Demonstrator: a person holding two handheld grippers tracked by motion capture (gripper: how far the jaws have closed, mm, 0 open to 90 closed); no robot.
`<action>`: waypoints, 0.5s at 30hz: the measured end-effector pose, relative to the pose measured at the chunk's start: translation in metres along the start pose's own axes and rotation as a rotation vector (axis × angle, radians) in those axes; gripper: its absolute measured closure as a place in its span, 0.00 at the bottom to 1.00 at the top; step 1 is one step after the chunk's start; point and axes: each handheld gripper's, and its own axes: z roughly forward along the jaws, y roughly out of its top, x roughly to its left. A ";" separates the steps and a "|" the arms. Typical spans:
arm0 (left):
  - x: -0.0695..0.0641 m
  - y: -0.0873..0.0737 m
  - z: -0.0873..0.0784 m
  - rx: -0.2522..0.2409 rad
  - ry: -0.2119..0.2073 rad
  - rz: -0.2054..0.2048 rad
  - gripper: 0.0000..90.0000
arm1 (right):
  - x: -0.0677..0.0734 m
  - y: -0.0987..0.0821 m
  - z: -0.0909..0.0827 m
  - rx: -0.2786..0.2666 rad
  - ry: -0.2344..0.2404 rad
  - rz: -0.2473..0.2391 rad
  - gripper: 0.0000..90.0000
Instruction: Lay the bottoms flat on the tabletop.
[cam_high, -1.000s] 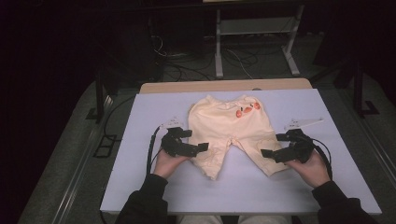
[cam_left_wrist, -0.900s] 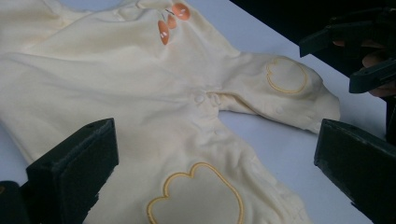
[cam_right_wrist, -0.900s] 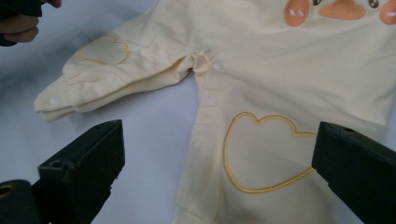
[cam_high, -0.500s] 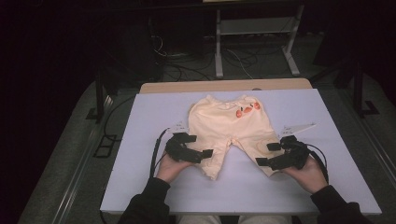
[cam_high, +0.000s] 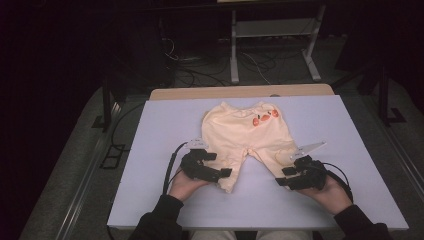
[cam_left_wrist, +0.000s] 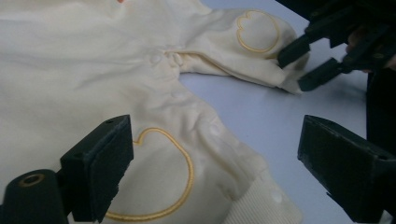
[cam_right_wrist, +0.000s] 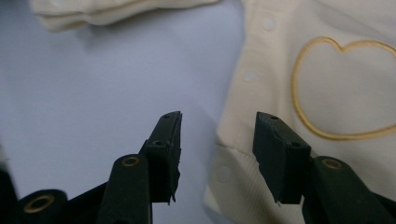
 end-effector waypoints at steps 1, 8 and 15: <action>-0.001 -0.001 0.001 0.007 -0.002 0.002 0.13 | -0.002 -0.001 0.002 0.010 -0.013 0.006 0.56; -0.012 -0.004 0.010 0.077 -0.010 0.030 0.15 | -0.008 -0.002 0.008 0.033 -0.083 -0.012 0.78; -0.022 -0.007 0.012 0.099 0.016 0.052 0.18 | -0.017 0.000 0.005 0.026 -0.048 0.066 0.85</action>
